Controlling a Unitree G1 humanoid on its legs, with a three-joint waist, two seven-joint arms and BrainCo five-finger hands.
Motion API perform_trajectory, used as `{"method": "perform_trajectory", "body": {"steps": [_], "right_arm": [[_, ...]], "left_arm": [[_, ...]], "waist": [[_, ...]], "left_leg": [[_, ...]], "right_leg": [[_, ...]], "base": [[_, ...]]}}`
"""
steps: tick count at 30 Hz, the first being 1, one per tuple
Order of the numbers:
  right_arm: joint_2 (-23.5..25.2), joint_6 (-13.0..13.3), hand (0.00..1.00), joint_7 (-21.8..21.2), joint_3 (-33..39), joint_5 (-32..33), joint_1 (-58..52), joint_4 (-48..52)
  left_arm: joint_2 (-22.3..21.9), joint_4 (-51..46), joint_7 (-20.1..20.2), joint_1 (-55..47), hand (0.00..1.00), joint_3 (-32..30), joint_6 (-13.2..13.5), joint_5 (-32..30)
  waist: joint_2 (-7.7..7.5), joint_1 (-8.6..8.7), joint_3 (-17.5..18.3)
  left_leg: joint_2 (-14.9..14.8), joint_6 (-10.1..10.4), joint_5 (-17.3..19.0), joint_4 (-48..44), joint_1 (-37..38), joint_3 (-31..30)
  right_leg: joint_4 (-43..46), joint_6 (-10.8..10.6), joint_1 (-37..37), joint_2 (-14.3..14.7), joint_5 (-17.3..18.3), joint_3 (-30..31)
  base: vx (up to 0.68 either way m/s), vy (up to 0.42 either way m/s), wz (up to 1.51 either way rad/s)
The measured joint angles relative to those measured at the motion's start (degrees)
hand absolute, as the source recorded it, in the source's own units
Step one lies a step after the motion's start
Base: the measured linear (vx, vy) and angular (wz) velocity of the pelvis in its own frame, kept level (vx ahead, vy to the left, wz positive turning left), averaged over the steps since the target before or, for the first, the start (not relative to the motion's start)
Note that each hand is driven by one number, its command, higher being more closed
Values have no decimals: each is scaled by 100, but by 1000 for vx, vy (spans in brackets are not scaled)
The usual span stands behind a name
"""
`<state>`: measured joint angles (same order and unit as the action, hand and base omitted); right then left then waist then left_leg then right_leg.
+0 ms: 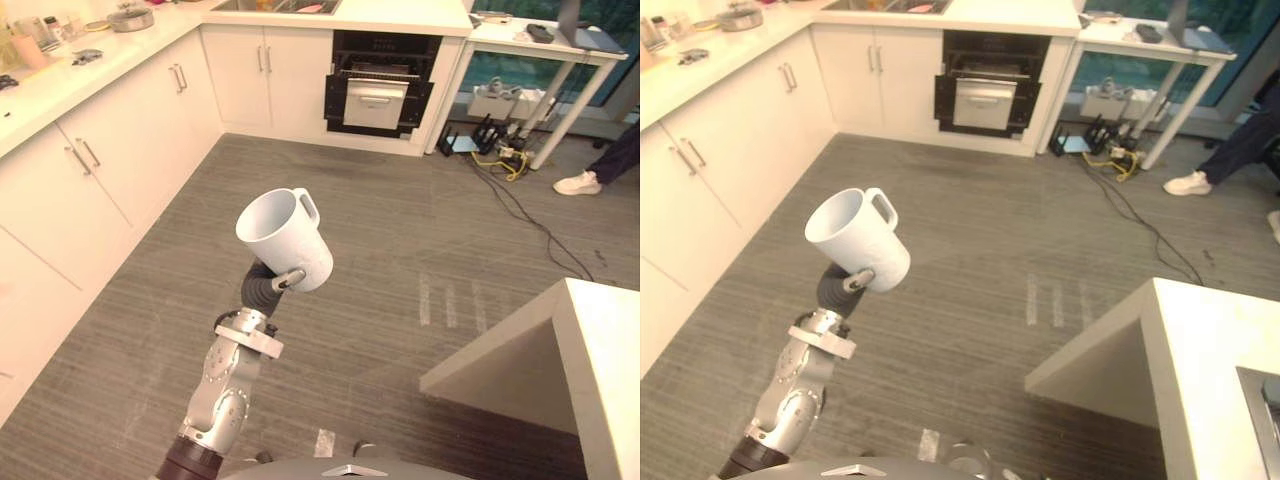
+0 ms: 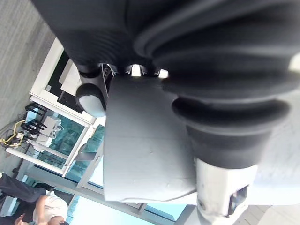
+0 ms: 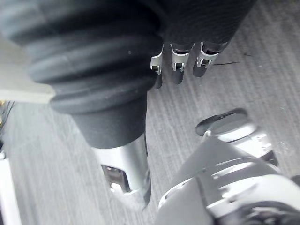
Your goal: Walk over to the sink, pick up the cup, carry it to the dishwasher, place the cup inside the dishwasher, then close the dishwasher door
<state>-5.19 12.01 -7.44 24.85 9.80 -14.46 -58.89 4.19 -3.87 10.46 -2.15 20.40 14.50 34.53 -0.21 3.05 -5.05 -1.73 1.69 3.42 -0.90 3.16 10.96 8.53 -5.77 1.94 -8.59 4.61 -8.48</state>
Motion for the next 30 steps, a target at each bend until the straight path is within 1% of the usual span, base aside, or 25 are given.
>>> {"method": "perform_trajectory", "body": {"steps": [1, 2, 3, 4, 5, 6, 7, 8, 9, 12, 17, 19, 20, 22, 23, 26, 27, 28, 29, 30], "right_arm": [[-3, 29, 0, -2, -8, -3, 3, 33], [7, 68, 0, -6, -11, -6, -40, 169], [36, 175, 0, -24, -122, -17, -164, 228], [34, 184, 0, -31, -156, -15, -190, 227], [48, 189, 0, -97, -226, -16, -210, 223], [61, 191, 0, -122, -239, -16, -224, 218], [71, 193, 0, -157, -315, -17, -210, 177], [85, 194, 0, -216, -415, -34, -166, 174], [302, 158, 0, -247, -1125, -119, 236, -68], [302, 158, 0, -247, -1125, -119, 236, -69], [301, 154, 0, -277, -1121, -102, 230, -76], [300, 149, 0, -394, -1118, -6, 192, -94], [301, 149, 0, -459, -1116, 55, 171, -108], [305, 153, 0, -529, -1114, 191, 129, -116], [305, 159, 0, -631, -1109, 224, 106, -117], [333, 186, 0, -736, -1114, 239, 114, -118], [353, 191, 0, -762, -1103, 272, 106, -127], [329, 188, 0, -783, -1106, 336, 114, -101], [296, 186, 0, -843, -1110, 343, 122, -27], [251, 179, 0, -868, -1126, 345, 120, 25]], "left_arm": [[-3, 0, 7, 0, 100, 12, 0, -6], [-31, -4, 58, 4, 100, 26, 2, -77], [-67, -4, 135, 7, 100, 37, 8, -105], [-86, -5, 137, 7, 100, 44, 8, -104], [-126, -4, 140, 25, 100, 54, 12, -106], [-115, -4, 132, 43, 100, 50, 11, -107], [-55, -7, 111, 53, 100, 17, 11, -107], [-2, -13, 88, 55, 100, -28, 11, -106], [489, 247, -50, 38, 100, -653, -42, -100], [489, 247, -50, 38, 100, -654, -42, -99], [478, 247, -54, 37, 100, -706, -26, -94], [470, 247, -56, 24, 100, -766, -1, -89], [432, 244, -55, 12, 100, -881, 31, -88], [368, 236, -99, -7, 100, -1058, 117, -82], [344, 215, -129, -82, 100, -1178, 212, -61], [299, 163, -162, -351, 100, -1367, 333, 43], [290, 130, -186, -445, 100, -1410, 346, 71], [223, -14, -226, -617, 100, -1421, 368, 137], [154, -163, -227, -764, 100, -1420, 392, 137], [106, -326, -224, -876, 100, -1418, 419, 137]], "waist": [[7, 11, 4], [41, 40, 33], [2, 61, 94], [-8, 57, 127], [-44, 50, 200], [-57, 55, 209], [-78, 40, 239], [-95, 10, 279], [-626, 93, 354], [-628, 118, 352], [-610, 111, 340], [-589, 105, 331], [-567, 107, 322], [-539, 118, 311], [-514, 118, 316], [-502, 112, 319], [-502, 121, 296], [-398, 54, 223], [-304, -10, 158], [-231, -28, 85]], "left_leg": [[-20, 12, -28, 37, -2, -3], [-96, 63, -107, 156, 98, -24], [-136, 108, -121, 189, 221, -66], [-145, 117, -126, 177, 220, -84], [-179, 167, -168, 169, 246, -114], [-196, 184, -182, 202, 293, -133], [-244, 187, -180, 223, 352, -139], [-284, 188, -180, 253, 392, -132], [450, -185, -465, 597, 647, -164], [429, -184, -464, 597, 647, -169], [405, -179, -459, 597, 569, -238], [394, -167, -440, 596, 559, -265], [379, -122, -401, 596, 556, -290], [357, -121, -388, 594, 541, -320], [336, -108, -368, 591, 531, -319], [249, -70, -237, 470, 483, -290], [176, -17, 57, -84, 241, -289], [-36, 114, 528, -977, -96, -253], [-241, 166, 681, -1752, -344, -200], [-450, 371, 822, -2843, -779, -172]], "right_leg": [[9, -28, -8, 24, 15, 3], [50, -58, -76, 120, 108, 77], [82, -111, -201, 211, 171, 150], [86, -110, -209, 214, 171, 131], [91, -114, -297, 230, 88, 51], [77, -169, -358, 251, 63, 43], [39, -291, -429, 304, -26, 128], [-58, -342, -493, 338, -108, 237], [-938, 169, -989, -148, -335, 367], [-927, 163, -983, -137, -334, 313], [-956, 136, -945, -113, -337, 280], [-982, 137, -949, -103, -337, 258], [-990, 137, -959, -99, -337, 224], [-1018, 136, -981, -89, -338, 167], [-1042, 140, -984, -68, -340, 166], [-1014, 147, -973, 6, -308, 190], [-868, 139, -921, 30, -204, 229], [-602, 176, -829, 147, -21, 314], [-413, 206, -833, 260, 118, 386], [-210, 207, -803, 326, 275, 421]], "base": [[-23, -173, -4], [51, -144, 8], [48, -109, 9], [94, -73, 17], [75, -29, 17], [116, -31, 20], [103, 41, 9], [67, 45, 3], [0, 0, 0], [-47, -39, 5], [-51, -37, 8], [-46, -38, 7], [-20, -40, 10], [-10, -41, 9], [12, -40, -1], [52, -57, -6], [65, -69, -14], [78, -72, -22], [66, -51, -28], [44, -63, -20]]}}
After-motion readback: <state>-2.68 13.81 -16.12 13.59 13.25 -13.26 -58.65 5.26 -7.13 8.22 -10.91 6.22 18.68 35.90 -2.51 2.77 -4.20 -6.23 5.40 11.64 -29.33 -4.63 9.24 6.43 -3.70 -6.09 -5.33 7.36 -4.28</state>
